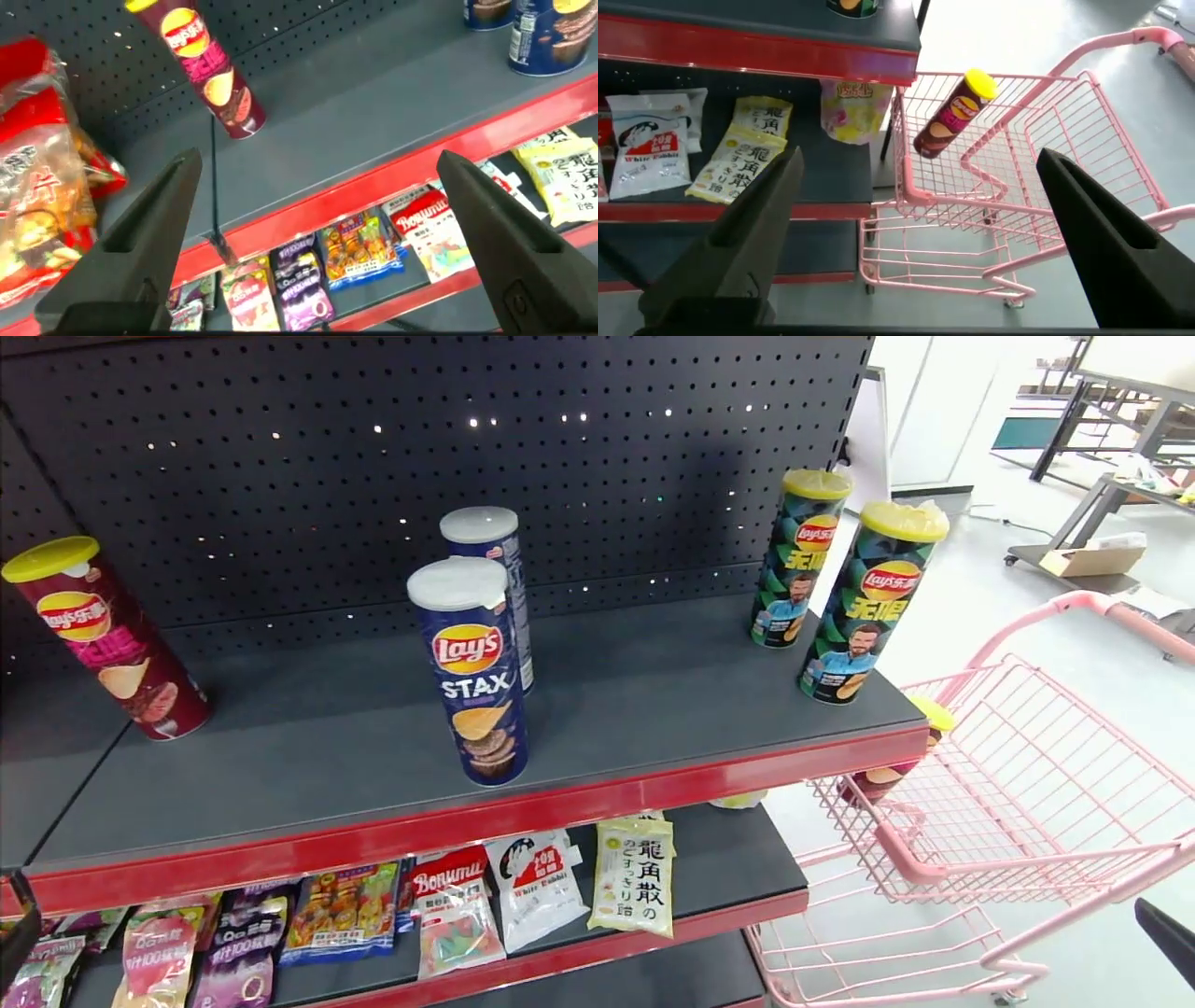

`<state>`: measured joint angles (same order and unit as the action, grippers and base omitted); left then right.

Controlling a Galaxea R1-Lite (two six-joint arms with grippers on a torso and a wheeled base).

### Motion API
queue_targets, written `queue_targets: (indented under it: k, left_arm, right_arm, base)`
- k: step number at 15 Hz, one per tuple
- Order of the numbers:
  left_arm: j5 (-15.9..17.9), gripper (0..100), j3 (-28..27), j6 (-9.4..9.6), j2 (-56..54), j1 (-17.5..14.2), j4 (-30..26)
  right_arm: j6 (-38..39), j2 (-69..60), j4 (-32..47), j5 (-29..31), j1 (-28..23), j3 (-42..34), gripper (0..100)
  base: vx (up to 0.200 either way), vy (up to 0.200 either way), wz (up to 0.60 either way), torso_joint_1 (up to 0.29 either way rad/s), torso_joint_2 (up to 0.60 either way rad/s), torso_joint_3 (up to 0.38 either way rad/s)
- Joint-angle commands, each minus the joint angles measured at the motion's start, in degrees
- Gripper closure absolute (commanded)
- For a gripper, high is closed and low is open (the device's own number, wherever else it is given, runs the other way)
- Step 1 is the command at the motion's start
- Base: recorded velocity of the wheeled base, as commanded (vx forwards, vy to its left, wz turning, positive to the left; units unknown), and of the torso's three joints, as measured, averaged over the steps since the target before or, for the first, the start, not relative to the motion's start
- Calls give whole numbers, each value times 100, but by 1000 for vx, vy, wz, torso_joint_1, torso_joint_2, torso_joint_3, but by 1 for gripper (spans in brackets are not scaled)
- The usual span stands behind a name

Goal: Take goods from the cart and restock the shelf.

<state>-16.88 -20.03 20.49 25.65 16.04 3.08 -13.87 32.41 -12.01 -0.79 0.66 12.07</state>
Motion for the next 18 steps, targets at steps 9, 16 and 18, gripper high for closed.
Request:
queue_targets:
  k: [9,16,18]
  left_arm:
    - [1,0,43,-1,-7,-5,8]
    - [1,0,131,-1,-7,-5,8]
    - [1,0,140,-1,-7,-5,8]
  right_arm:
    - [-63,-42,5,-9,4,-47,0]
    - [-63,-42,5,0,4,-29,0]
    - [-63,-51,5,9,4,-12,0]
  base:
    - [0,-200,0,7,5,4]
    - [0,-200,0,3,2,2]
    - [0,0,0,0,0,0]
